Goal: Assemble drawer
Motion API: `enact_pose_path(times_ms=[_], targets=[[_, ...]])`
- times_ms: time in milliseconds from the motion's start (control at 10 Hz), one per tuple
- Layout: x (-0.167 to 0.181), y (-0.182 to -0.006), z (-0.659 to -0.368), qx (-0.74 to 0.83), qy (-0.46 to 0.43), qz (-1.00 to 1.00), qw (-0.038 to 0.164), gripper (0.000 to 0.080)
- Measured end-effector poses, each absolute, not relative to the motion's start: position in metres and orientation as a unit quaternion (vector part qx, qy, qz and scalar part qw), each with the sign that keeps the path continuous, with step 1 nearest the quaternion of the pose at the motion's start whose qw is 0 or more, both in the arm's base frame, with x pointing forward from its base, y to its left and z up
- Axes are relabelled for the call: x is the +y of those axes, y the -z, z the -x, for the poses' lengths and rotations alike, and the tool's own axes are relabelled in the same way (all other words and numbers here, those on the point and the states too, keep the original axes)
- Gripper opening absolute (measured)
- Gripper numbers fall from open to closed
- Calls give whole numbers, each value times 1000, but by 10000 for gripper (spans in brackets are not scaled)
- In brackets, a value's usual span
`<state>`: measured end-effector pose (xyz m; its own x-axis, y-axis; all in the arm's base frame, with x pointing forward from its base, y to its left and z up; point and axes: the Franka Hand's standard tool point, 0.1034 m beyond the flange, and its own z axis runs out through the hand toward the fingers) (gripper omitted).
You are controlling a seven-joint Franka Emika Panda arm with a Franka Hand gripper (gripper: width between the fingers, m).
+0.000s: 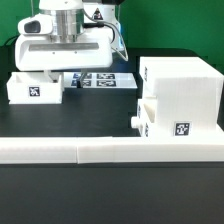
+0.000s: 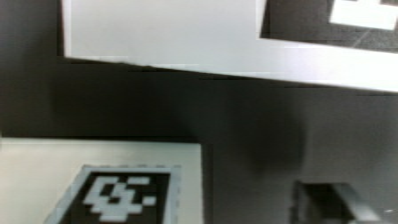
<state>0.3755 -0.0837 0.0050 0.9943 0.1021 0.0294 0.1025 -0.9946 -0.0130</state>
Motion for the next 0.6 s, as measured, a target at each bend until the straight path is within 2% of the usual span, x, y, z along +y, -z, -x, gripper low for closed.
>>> enact_pose_path(times_ms=[100, 200, 300, 600], targets=[[-84, -5, -376, -51, 14, 999, 7, 254], [-84, -5, -376, -51, 14, 999, 7, 70], [-84, -5, -376, -52, 14, 999, 7, 41], [-84, -5, -375, -52, 14, 998, 7, 41]])
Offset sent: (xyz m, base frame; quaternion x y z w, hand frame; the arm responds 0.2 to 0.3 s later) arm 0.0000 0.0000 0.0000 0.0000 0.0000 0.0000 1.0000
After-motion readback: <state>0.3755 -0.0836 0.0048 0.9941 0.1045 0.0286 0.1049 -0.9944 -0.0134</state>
